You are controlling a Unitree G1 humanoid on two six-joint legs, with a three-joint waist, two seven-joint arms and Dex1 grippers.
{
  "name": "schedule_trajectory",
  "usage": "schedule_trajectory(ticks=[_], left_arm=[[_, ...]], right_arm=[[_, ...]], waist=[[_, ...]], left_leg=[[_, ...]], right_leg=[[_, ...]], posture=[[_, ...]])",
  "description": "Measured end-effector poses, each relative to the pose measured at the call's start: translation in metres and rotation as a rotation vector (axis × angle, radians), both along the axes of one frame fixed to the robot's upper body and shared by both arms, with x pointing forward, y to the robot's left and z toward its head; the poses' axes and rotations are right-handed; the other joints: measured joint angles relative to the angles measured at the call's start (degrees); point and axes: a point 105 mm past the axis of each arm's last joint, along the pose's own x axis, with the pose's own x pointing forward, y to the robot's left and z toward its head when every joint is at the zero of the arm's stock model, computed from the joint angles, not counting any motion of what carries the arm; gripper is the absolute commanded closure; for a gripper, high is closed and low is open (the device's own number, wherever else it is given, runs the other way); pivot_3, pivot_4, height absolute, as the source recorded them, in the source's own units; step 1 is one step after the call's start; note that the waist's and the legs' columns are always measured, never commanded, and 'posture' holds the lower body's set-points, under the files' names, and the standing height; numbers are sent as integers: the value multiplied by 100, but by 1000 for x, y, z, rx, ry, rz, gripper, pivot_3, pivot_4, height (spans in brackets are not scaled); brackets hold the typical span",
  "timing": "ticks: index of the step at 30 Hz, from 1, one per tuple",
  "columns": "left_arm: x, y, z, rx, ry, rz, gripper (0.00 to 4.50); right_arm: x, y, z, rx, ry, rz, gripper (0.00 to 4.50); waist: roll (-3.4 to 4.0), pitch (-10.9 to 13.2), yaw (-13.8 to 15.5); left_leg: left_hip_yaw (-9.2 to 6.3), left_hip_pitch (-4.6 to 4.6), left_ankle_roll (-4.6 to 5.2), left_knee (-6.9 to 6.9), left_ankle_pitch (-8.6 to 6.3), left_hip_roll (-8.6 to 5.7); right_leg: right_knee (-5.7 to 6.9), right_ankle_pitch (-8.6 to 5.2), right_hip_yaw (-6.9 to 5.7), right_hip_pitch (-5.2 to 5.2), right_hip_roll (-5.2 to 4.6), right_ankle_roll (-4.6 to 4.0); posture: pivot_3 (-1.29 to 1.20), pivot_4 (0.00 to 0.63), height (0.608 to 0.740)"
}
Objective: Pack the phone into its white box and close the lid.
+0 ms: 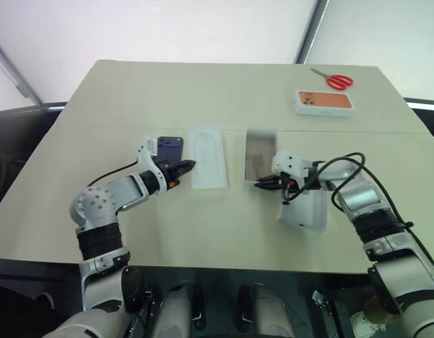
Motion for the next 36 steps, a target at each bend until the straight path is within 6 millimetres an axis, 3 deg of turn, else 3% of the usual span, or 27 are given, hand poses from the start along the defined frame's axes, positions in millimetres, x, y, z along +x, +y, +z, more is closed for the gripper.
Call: schedule_trajectory(ticks=[3, 10, 13, 18, 19, 21, 25, 28, 31, 36], left_arm=[[4, 3, 8, 1, -11, 24, 4500], [14, 7, 54, -122, -95, 51, 4500], [13, 4, 55, -132, -81, 39, 4500], [7, -12, 39, -104, -29, -7, 4500], [5, -16, 33, -98, -14, -15, 4500], [1, -23, 28, -88, 1, -40, 4500], [-5, -29, 26, -74, -10, -73, 4500], [-7, -35, 22, -64, -6, -99, 4500], [-8, -47, 15, -25, 4, -144, 4500], [-8, -57, 3, 23, 27, -200, 4500]], right_arm=[[-6, 12, 1, 29, 18, 39, 4483], [-27, 45, 6, 89, 4, 96, 4483], [-32, 56, 3, 129, 50, 78, 3549], [-32, 59, 9, 135, 38, 43, 1131], [-32, 58, 11, 138, 35, 38, 1131], [-32, 48, 17, 143, 38, 20, 1131], [-30, -12, 45, 100, 1, -98, 1131], [-31, -38, 45, 34, -20, -144, 1131], [-26, -44, 42, 32, -37, -175, 1131], [-22, -37, 41, 63, -60, -179, 1131]], waist=[[0, 0, -26], [0, 0, -45], [0, 0, -44], [-1, 0, -37], [-1, 0, -41], [-1, 1, -24], [-3, 1, 37], [-3, 1, 51], [-3, 1, 38], [-3, 1, 54]], left_leg=[[-1, -1, 0, 0, 0, 0], [-5, 0, -1, 0, 0, 1], [-5, 0, -1, 0, 0, 0], [-4, -1, -2, 0, 0, -3], [-4, -1, -2, 0, 0, -3], [-5, -3, -1, 0, 0, -4], [-4, -3, 0, 0, -1, -5], [-4, -1, -2, 0, -1, -2], [-2, -1, -3, -1, 0, -2], [-1, -2, -3, -1, 1, -3]], right_leg=[[1, 0, 0, 0, 0, 0], [1, 0, 0, 0, -2, 0], [2, 0, 0, 0, -1, 0], [2, 0, 0, 0, -1, 0], [2, 0, 0, 0, -1, 0], [2, 0, -1, -1, -2, 0], [-3, 0, 0, 0, -2, 0], [-2, 0, 0, 0, 0, 0], [-1, 0, 1, -2, 1, 0], [-2, 0, 1, -2, 0, 0]], posture=[[0, 150, 738], [0, 150, 738], [0, 150, 738], [0, 150, 738], [0, 150, 738], [0, 150, 738], [0, 150, 738], [0, 150, 738], [0, 150, 738], [0, 150, 738]])
